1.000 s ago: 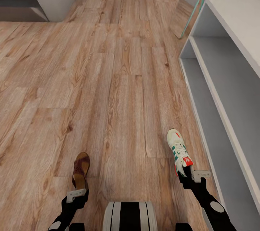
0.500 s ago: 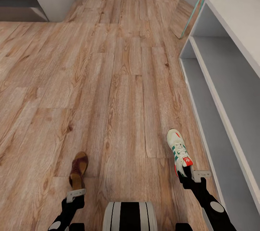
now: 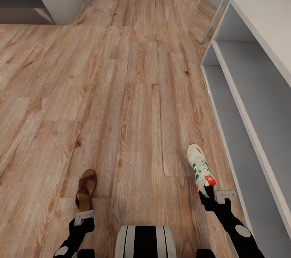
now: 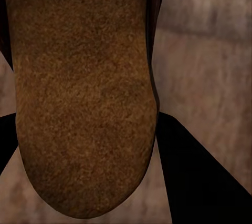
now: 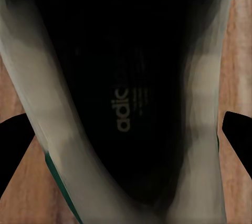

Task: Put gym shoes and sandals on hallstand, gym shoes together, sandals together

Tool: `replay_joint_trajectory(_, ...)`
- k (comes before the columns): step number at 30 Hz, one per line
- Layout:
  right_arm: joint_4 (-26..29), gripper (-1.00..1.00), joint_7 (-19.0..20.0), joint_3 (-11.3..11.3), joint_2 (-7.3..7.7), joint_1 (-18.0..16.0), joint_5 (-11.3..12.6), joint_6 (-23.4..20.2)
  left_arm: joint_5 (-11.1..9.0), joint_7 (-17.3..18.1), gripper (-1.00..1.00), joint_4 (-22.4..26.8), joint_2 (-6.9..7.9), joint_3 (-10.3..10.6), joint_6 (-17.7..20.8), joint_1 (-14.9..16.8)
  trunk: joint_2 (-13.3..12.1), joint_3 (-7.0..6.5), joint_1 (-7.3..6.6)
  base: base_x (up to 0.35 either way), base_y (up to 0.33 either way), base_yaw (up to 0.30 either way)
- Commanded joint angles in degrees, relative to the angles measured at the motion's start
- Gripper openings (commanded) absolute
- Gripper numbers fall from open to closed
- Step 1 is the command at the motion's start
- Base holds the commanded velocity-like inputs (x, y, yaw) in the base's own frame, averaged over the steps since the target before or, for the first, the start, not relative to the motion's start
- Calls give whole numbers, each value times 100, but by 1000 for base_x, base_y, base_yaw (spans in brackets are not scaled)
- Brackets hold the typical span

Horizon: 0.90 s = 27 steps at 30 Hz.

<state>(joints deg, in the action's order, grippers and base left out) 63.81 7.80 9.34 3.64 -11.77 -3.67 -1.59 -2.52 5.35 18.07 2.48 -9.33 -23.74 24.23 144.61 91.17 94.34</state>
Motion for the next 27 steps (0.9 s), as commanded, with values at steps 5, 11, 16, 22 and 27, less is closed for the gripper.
replay_joint_trajectory(5,1,-100,38,15,-1,-1,-37,-17,-3,45,-100,-5,-2,-31,-16,3,1,3,-1,0,0,0)
replay_joint_trajectory(11,2,-100,38,15,1,-1,-37,-10,-3,45,-100,-5,-2,-39,-10,3,0,-19,-3,0,0,0)
replay_joint_trajectory(16,-17,-100,38,15,4,-1,-46,7,-3,44,-100,-5,-2,-52,-8,3,-7,-130,-16,0,0,0)
replay_joint_trajectory(22,-46,-100,38,15,1,2,-54,18,-3,39,-100,-5,-2,-59,-1,3,-15,-263,-32,0,0,0)
replay_joint_trajectory(27,-52,-100,38,10,1,10,-59,32,-3,37,-100,-3,-2,-59,3,3,-22,-374,-45,0,0,0)
